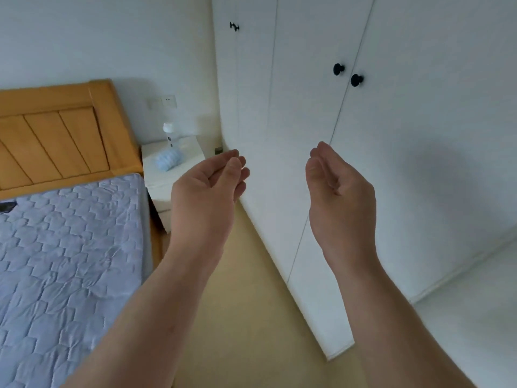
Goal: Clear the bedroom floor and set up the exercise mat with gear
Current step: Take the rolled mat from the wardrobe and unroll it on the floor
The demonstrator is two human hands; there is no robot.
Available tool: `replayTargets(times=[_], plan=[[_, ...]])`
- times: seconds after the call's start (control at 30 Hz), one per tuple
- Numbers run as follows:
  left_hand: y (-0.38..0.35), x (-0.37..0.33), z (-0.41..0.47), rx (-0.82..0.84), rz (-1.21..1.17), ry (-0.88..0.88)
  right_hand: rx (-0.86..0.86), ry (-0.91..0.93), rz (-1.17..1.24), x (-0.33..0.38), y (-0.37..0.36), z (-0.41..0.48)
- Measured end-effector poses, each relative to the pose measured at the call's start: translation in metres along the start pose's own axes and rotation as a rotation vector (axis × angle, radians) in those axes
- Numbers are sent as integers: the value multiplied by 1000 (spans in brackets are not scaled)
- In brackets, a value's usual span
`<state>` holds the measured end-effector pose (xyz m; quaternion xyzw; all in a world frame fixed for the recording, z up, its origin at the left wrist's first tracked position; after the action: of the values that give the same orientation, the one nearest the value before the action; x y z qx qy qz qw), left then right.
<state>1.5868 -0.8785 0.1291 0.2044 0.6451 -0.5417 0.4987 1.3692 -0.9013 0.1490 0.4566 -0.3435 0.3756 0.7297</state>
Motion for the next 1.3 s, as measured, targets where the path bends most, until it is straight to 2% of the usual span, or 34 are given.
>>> replayTargets(times=[0.3,0.67,0.93,1.13,1.3], plan=[[-5,22,129,173,-68,111,-199,-82,-102,7,-51,60],[-60,49,256,390,52,114,-425,-155,-37,-17,-91,167],[-117,92,308,606,-9,244,-665,-214,-176,-21,-85,199],[-164,118,335,837,-34,403,-903,-268,-328,-3,-76,210],[-203,124,354,983,-97,419,-970,-291,-498,13,-76,221]])
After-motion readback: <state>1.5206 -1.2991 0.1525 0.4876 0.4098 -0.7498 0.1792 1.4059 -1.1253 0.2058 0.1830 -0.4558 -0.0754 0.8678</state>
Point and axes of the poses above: each hand's wrist, its own z-axis towards the middle knuckle, its own y-axis out of the back of the hand, x = y × z, the point moved 10 cm from there along z, towards the middle knuckle, and after that the axes turned 15 degrees about -z, right-handed, at the moved point
